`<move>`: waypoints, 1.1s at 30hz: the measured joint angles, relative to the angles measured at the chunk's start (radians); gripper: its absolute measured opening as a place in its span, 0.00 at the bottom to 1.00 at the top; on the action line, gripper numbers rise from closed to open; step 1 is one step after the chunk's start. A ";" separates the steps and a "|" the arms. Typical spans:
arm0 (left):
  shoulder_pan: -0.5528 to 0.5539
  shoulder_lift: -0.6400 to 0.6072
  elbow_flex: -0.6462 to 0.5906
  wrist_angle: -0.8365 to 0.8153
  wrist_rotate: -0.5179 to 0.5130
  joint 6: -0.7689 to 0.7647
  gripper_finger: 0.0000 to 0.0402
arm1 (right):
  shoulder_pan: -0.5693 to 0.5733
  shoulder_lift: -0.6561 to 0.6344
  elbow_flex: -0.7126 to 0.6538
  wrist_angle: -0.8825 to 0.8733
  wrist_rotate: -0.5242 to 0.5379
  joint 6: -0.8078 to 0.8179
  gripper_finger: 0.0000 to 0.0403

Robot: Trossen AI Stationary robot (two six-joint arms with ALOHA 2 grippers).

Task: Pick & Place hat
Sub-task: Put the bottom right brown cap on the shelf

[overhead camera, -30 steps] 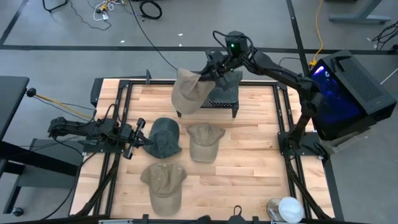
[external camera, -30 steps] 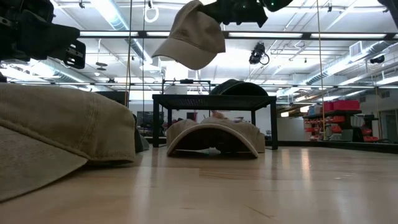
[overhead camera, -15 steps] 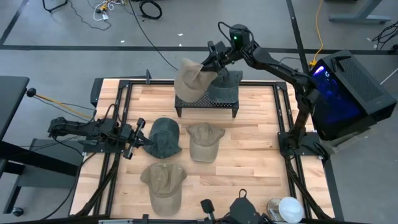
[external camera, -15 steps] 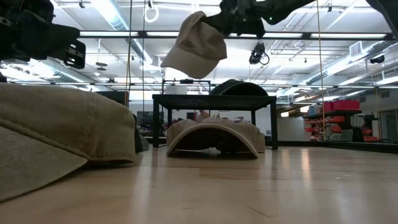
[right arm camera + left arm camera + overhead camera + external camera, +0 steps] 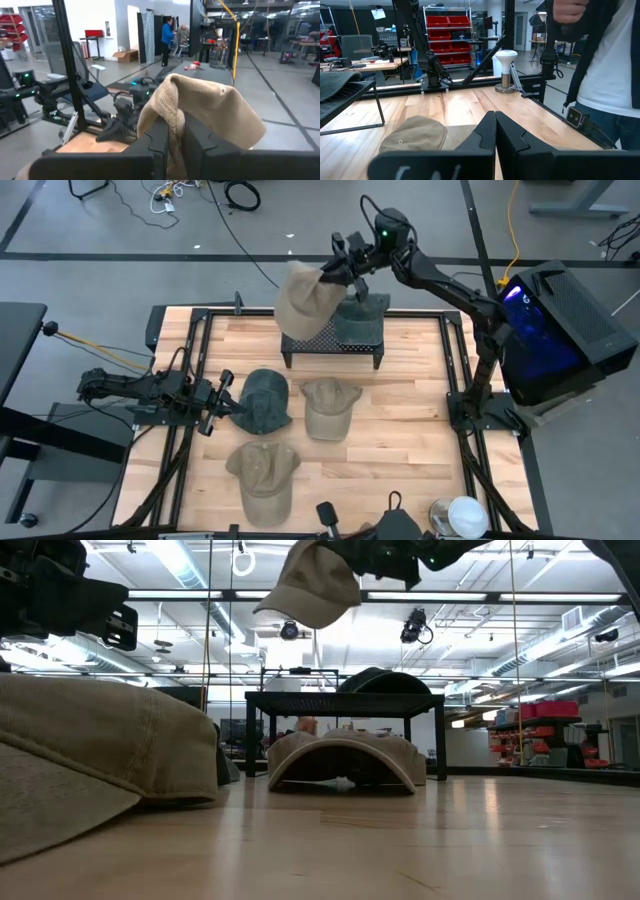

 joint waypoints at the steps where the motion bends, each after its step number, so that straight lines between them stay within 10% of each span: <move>1: 0.000 0.000 0.000 0.000 0.000 0.000 0.01 | 0.003 0.000 0.010 -0.001 0.003 0.002 0.09; 33: 0.000 0.000 0.000 0.000 0.000 0.000 0.01 | 0.026 0.256 0.351 -0.391 -0.003 -0.006 0.09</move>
